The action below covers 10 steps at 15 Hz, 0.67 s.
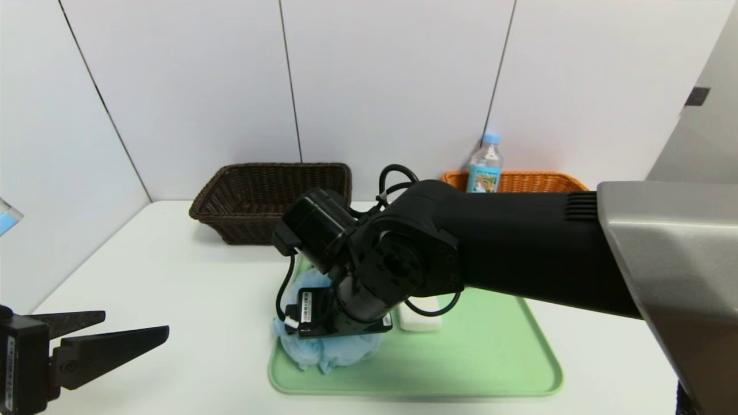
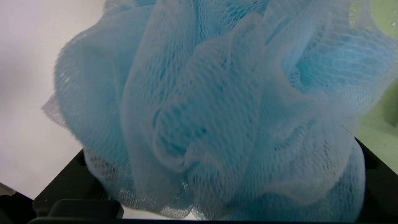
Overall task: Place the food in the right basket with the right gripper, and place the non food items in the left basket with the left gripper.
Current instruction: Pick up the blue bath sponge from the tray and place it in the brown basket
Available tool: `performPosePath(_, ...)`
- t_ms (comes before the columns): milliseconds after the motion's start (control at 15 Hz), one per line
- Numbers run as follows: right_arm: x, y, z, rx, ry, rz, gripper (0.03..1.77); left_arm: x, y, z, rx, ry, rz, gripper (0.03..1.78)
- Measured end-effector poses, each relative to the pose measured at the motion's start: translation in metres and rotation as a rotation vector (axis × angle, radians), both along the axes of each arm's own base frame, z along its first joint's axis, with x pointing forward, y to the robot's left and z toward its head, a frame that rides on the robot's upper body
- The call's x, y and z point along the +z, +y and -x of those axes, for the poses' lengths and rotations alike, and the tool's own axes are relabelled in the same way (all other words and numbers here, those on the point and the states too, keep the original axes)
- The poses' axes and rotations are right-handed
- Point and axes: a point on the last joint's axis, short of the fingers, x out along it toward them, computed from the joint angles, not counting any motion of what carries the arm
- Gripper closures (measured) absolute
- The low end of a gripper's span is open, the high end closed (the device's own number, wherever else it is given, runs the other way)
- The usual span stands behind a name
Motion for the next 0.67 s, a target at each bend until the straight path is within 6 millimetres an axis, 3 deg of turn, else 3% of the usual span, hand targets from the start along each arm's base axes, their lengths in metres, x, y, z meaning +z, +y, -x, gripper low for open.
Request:
performPosePath(533, -0.0116, 0.0011, -0.0053, -0.022, 0.007, 0.031, 0.10, -0.0024, 0.0022, 0.0061, -0.002, -0.007, 0.001, 0.12)
performPosePath(667, -0.0117, 0.0008, -0.0054, -0.027, 0.002, 0.036, 0.39, -0.0023, 0.0022, 0.0063, -0.004, -0.009, 0.001, 0.12)
